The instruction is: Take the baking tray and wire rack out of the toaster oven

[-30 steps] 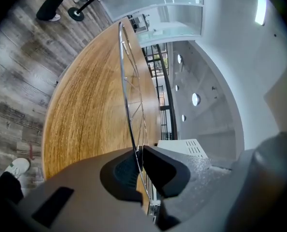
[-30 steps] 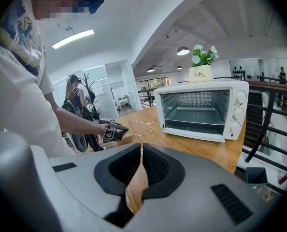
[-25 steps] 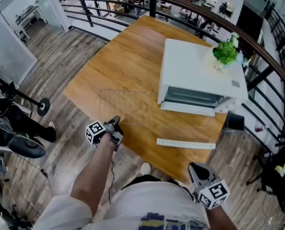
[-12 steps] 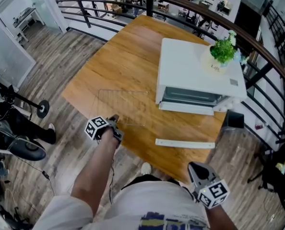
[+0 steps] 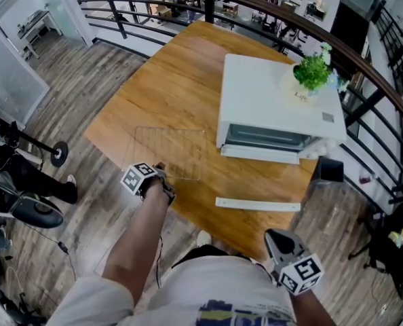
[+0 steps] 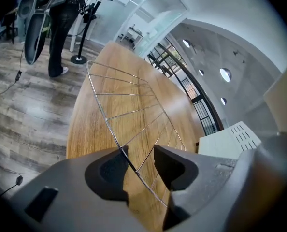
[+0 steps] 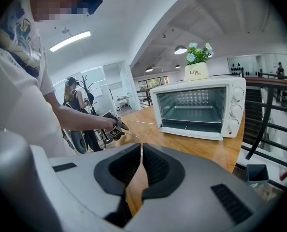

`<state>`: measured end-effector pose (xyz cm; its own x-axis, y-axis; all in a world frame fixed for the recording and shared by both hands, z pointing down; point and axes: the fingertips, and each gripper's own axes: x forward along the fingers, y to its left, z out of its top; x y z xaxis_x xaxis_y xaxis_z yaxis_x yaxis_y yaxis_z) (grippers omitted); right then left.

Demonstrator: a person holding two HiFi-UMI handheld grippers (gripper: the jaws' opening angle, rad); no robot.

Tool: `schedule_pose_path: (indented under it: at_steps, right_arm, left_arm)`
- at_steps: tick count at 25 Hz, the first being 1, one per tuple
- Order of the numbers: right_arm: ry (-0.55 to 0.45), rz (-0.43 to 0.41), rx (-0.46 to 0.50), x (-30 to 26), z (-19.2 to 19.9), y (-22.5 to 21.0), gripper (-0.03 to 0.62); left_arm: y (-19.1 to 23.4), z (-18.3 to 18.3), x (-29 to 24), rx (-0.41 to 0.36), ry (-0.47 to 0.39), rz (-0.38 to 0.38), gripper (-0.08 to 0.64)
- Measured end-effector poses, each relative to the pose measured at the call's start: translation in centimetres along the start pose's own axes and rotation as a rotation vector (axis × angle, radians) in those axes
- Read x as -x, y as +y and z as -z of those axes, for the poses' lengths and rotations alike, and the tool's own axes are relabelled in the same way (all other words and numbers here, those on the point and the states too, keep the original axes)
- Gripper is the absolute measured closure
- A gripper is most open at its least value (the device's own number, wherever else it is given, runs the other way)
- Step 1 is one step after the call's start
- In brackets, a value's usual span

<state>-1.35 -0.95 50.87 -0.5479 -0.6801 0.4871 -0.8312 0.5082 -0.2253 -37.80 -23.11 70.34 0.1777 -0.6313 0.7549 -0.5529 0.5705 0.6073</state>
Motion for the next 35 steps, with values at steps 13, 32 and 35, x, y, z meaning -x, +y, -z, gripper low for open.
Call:
schedule_pose_path:
  at_steps: [13, 32, 35]
  right_arm:
    - [-0.003, 0.004, -0.006, 1.9, 0.2, -1.1, 0.577]
    - [-0.025, -0.013, 0.011, 4.6, 0.2, -4.9, 0.578]
    - [-0.026, -0.030, 0.014, 5.1, 0.0, -5.1, 0.580]
  left_arm:
    - [1.0, 0.7, -0.2, -0.101, -0.090, -0.197, 0.318]
    - [0.6, 1.0, 2.1, -0.153, -0.225, -0.243, 0.242]
    - [-0.2, 1.2, 3.3, -0.179, -0.248, -0.225, 0.242]
